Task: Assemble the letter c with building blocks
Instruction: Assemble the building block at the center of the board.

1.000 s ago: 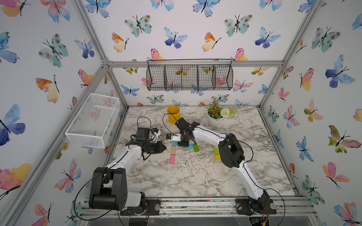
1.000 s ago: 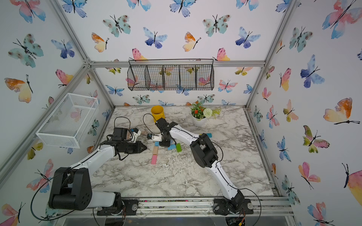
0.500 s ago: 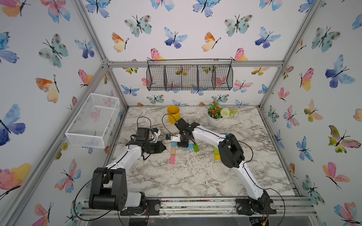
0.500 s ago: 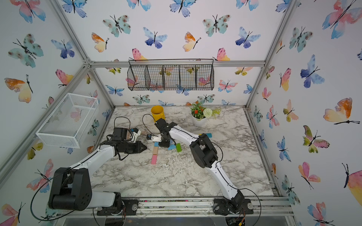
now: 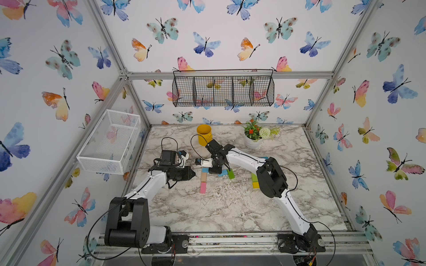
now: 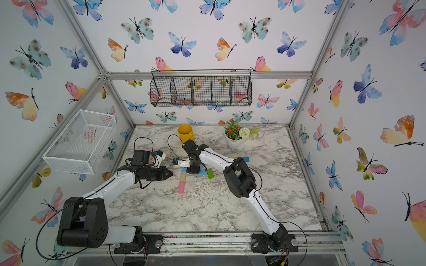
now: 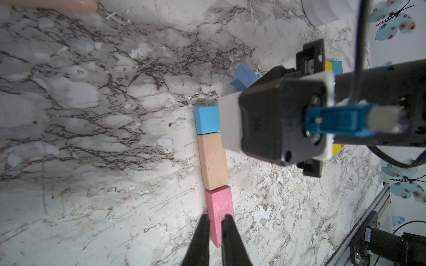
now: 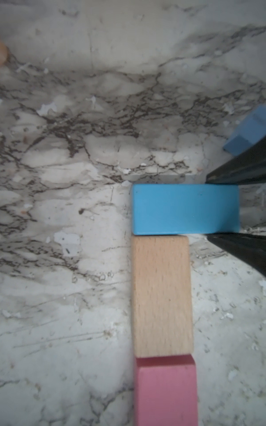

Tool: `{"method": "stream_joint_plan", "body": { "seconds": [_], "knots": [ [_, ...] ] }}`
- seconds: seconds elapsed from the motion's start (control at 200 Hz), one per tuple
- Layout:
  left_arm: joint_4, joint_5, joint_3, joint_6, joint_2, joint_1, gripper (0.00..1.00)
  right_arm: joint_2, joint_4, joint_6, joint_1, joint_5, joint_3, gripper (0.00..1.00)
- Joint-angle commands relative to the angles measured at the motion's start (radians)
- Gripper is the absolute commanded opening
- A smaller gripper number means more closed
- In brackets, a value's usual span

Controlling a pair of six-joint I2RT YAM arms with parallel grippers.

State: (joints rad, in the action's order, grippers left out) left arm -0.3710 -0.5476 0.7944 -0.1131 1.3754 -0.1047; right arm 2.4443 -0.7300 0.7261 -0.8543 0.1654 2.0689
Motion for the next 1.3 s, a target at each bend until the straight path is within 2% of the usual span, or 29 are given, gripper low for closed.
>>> {"method": "stream_joint_plan", "body": {
  "seconds": [0.0, 0.31, 0.666, 0.851, 1.021, 1.296],
  "knots": [
    [-0.003, -0.011, 0.004, 0.002, -0.022, 0.003, 0.15, 0.011, -0.059, -0.004, -0.009, 0.02, -0.022, 0.4],
    [-0.002, -0.009, 0.004, 0.002, -0.021, 0.003, 0.15, -0.008, -0.015, -0.026, -0.01, 0.021, -0.035, 0.52],
    [-0.002, -0.006, 0.001, 0.003, -0.025, 0.003, 0.15, -0.109, 0.104, -0.104, -0.003, 0.014, -0.084, 0.55],
    [-0.003, -0.005, 0.002, 0.001, -0.026, 0.004, 0.15, -0.166, 0.133, -0.227, 0.007, -0.029, -0.098, 0.57],
    [-0.003, -0.005, 0.001, 0.0, -0.027, 0.003, 0.15, -0.246, 0.209, -0.406, 0.021, -0.092, -0.182, 0.61],
    [-0.003, -0.028, 0.0, 0.007, -0.025, 0.002, 0.15, -0.238, 0.171, -0.631, 0.024, -0.143, -0.192, 0.61]
  ]
}}
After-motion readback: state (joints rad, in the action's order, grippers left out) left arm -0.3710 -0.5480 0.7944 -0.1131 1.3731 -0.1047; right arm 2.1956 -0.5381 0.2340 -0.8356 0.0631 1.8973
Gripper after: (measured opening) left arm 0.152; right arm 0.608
